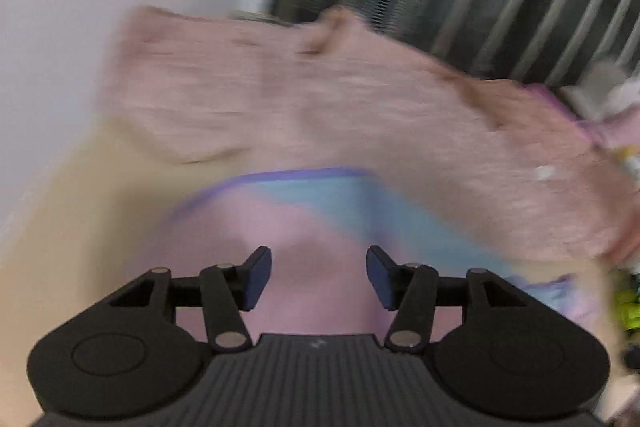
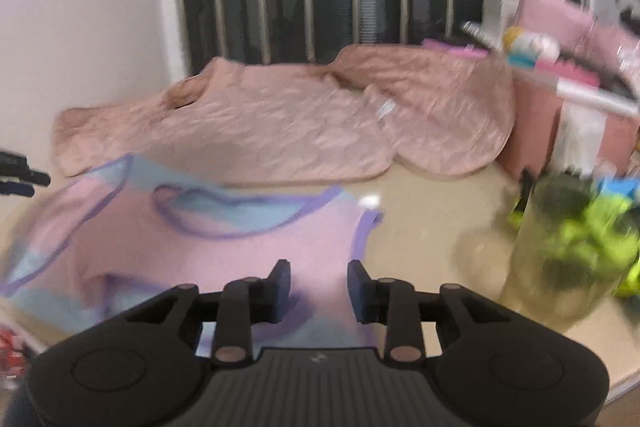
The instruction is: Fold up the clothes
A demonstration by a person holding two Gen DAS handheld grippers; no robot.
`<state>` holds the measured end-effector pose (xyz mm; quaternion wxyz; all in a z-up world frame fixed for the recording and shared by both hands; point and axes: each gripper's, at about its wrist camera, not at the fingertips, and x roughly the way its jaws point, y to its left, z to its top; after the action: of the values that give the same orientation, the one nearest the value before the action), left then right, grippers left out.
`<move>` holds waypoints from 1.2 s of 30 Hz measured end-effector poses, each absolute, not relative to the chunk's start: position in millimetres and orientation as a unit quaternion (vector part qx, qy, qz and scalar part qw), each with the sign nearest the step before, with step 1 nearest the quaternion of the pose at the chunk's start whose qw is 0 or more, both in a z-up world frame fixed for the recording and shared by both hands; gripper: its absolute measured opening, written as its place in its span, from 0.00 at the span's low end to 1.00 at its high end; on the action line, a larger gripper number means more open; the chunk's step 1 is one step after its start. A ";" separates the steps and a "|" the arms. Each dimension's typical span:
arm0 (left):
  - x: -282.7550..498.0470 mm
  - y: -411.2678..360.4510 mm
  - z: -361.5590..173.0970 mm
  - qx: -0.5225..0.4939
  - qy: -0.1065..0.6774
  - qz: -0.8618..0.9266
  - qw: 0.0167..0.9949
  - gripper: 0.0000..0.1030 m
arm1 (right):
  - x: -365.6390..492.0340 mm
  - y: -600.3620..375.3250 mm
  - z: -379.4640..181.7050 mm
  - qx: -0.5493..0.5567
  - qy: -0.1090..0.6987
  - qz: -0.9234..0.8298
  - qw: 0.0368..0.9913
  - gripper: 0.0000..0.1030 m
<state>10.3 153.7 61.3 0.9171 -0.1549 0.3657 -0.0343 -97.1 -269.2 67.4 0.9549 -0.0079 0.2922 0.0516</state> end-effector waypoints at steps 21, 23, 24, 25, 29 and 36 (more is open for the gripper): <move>94.2 152.4 31.0 -0.322 0.320 0.012 0.891 0.04 | 29.9 -267.2 51.1 0.028 0.241 0.017 0.970 0.00; 95.4 159.4 31.1 -0.335 0.307 0.030 0.890 0.04 | 35.6 -266.2 52.8 0.013 0.237 0.019 0.971 0.00; 99.6 163.5 27.8 -0.343 0.314 0.035 0.884 0.04 | 41.0 -266.1 52.4 0.010 0.241 0.021 0.970 0.01; 103.8 167.7 24.6 -0.352 0.322 0.040 0.878 0.04 | 46.4 -266.0 52.0 0.007 0.245 0.022 0.969 0.01; 101.1 174.7 16.2 -0.360 0.359 0.034 0.860 0.14 | 66.3 -261.7 46.8 -0.010 0.304 0.032 0.952 0.13; 0.5 163.7 37.9 -0.238 0.364 -0.032 0.900 0.43 | -30.3 -270.3 54.1 -0.009 0.312 0.070 0.948 0.37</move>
<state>0.5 163.7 37.9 0.9001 -0.2377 0.3637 -0.0318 -30.3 -270.3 54.1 0.9475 -0.0092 0.3119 0.0697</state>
